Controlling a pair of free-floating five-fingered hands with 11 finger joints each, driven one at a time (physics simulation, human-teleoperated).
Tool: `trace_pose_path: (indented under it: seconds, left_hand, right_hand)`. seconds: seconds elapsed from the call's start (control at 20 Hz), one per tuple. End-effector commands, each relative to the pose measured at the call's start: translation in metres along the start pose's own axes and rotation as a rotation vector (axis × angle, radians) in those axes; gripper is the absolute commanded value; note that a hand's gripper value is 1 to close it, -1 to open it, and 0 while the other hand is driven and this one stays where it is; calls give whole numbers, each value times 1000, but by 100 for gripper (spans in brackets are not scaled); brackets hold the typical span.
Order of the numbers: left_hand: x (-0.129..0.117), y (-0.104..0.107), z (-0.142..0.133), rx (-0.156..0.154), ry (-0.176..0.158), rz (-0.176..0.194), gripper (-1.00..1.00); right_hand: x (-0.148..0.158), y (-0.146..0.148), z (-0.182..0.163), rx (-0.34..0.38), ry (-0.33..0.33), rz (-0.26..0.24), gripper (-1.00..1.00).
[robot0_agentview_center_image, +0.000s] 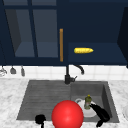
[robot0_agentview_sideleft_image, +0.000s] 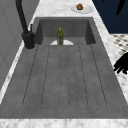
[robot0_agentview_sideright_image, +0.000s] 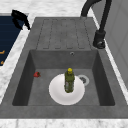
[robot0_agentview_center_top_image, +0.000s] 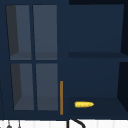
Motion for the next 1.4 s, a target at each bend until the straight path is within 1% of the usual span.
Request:
trace_pose_path:
  seconds: [0.0, 0.2, 0.35, 0.4, 0.45, 0.5, 0.55, 0.6, 0.7, 0.75, 0.8, 0.85, 1.0, 1.15, 1.2, 1.25, 1.35]
  left_hand:
    - [0, 0, 0, 0, 0, 0, 0]
    - [0, 0, 0, 0, 0, 0, 0]
    - [0, 0, 0, 0, 0, 0, 0]
    - [0, 0, 0, 0, 0, 0, 0]
    - [0, 0, 0, 0, 0, 0, 0]
    - [0, 0, 0, 0, 0, 0, 0]
    - [0, 0, 0, 0, 0, 0, 0]
    - [0, 0, 0, 0, 0, 0, 0]
    - [0, 0, 0, 0, 0, 0, 0]
    - [0, 0, 0, 0, 0, 0, 0]
    - [0, 0, 0, 0, 0, 0, 0]
    - [0, 0, 0, 0, 0, 0, 0]
    - [0, 0, 0, 0, 0, 0, 0]
    - [0, 0, 0, 0, 0, 0, 0]
    - [0, 0, 0, 0, 0, 0, 0]
    - [0, 0, 0, 0, 0, 0, 0]
    - [0, 0, 0, 0, 0, 0, 0]
  right_hand:
    - [1, 2, -3, -23, 20, 153, -100]
    - [0, 8, -2, -36, 49, 188, -100]
    - [-3, 15, -2, -63, 55, 206, -100]
    - [-3, 20, -2, -54, 57, 202, -100]
    - [-3, 26, -1, -33, 53, 181, -100]
    - [-7, 31, 0, -31, 52, 168, -100]
    - [-7, 32, 2, -42, 40, 121, -100]
    - [-4, 23, 1, -39, 33, 76, -100]
    - [-6, 27, 0, -45, 16, 85, -100]
    - [-7, 33, 2, -30, 15, 109, -100]
    - [-10, 47, 11, -19, 11, 127, -100]
    - [-12, 56, 13, -19, 13, 140, -100]
    - [-14, 70, 22, -31, 14, 155, -100]
    - [-16, 85, 33, -23, 17, 172, -100]
    - [-15, 88, 35, -16, 21, 187, -100]
    - [-15, 90, 37, -5, 29, 190, -100]
    - [-15, 90, 39, 16, 41, 177, -100]
